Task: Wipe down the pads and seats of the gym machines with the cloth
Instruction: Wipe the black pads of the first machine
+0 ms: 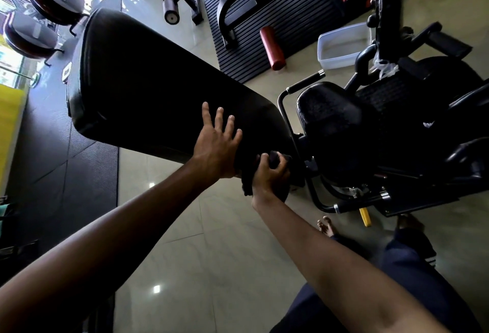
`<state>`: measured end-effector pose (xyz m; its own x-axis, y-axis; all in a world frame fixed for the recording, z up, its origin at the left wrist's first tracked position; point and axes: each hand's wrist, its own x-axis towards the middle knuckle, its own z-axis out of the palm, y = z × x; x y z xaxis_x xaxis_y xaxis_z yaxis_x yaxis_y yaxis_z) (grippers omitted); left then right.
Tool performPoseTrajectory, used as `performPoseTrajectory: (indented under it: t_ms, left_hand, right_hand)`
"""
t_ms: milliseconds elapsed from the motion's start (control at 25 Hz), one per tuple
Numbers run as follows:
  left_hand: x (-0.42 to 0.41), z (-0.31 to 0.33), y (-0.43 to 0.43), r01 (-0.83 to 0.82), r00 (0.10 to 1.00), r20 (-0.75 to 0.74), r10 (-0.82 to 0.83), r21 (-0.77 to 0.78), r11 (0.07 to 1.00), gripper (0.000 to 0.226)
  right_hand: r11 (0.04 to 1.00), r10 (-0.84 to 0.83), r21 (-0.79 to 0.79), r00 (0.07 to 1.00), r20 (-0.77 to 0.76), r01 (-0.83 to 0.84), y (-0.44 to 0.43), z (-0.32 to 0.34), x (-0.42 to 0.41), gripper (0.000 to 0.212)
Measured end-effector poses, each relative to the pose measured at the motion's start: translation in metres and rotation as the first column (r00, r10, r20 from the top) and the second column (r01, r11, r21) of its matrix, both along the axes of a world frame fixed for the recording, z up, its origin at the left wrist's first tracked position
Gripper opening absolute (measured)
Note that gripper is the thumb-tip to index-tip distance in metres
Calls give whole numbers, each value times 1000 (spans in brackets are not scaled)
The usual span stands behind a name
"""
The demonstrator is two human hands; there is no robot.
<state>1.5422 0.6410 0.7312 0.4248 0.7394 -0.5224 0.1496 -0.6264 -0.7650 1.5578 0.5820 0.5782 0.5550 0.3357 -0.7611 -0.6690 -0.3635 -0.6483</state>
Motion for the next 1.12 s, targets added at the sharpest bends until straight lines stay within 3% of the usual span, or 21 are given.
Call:
performPoseTrajectory:
  t_ms: [160,280,400,480,600,760,840,960,1120]
  left_hand:
    - [3,1,-1,-20,999,33,21,-17,1000,99]
    - [7,3,-1,-35,997,75,37,-28,999,83]
    - [14,3,3,-81,988,128,85,-34,996,66]
    - [19,2,10,-122,983,129,127,-49,991,62]
    - [25,-5,22,-141,984,100,147,-61,988,62]
    - [40,-15,42,-201,976,67,205,-56,978,60]
    - [49,-19,55,-242,967,78,244,-39,970,58]
    - [60,-27,72,-290,953,90,289,-9,957,57]
    - [67,-40,97,-313,948,74,311,18,950,58]
  right_hand:
    - [956,283,-61,958,-56,-286,9,-53,27,54]
    - [880,474,34,875,-99,-473,43,-79,56,66]
    - [776,606,196,795,32,-600,64,-40,73,60]
    - [700,623,299,759,188,-649,51,-23,72,48]
    - [603,623,360,702,346,-712,-3,-46,64,51]
    - [633,704,252,680,206,-732,24,-90,89,48]
    - [640,698,277,693,181,-717,66,-82,97,48]
    - [581,672,385,690,269,-717,101,-48,99,47]
    - [431,637,478,633,439,-765,56,-45,92,52]
